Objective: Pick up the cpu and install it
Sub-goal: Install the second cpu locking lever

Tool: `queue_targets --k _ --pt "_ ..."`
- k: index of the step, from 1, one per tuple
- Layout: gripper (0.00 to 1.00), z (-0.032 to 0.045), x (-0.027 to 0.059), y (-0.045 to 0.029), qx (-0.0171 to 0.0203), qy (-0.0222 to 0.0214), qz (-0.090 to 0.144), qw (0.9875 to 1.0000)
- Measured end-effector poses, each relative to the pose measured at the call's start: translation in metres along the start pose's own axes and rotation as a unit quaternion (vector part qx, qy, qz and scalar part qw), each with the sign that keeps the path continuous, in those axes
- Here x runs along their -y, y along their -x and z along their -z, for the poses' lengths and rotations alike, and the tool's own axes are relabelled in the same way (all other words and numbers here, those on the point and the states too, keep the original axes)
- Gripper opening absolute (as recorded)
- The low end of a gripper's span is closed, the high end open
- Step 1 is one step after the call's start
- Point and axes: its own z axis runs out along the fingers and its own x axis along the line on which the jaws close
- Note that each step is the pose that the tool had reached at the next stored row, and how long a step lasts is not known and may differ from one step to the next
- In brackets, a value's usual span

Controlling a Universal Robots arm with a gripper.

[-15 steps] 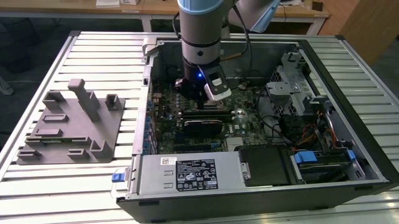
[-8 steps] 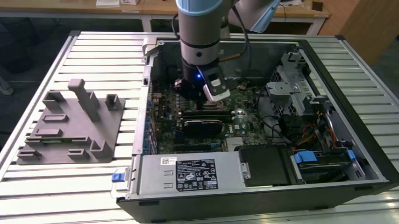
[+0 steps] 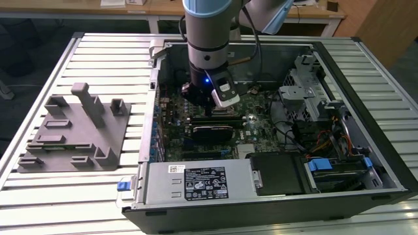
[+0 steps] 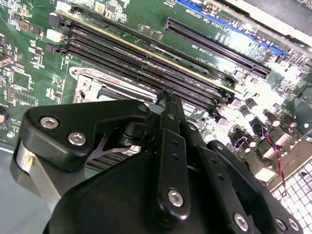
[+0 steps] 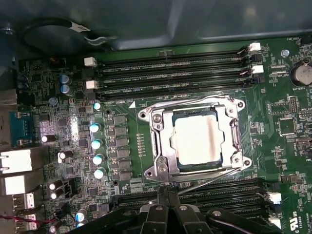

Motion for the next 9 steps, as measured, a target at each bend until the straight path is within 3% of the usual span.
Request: queue_targets --k 9 --pt "0.11 -0.0014 0.0018 0.0001 0.0 0.0 0.0 1.0"
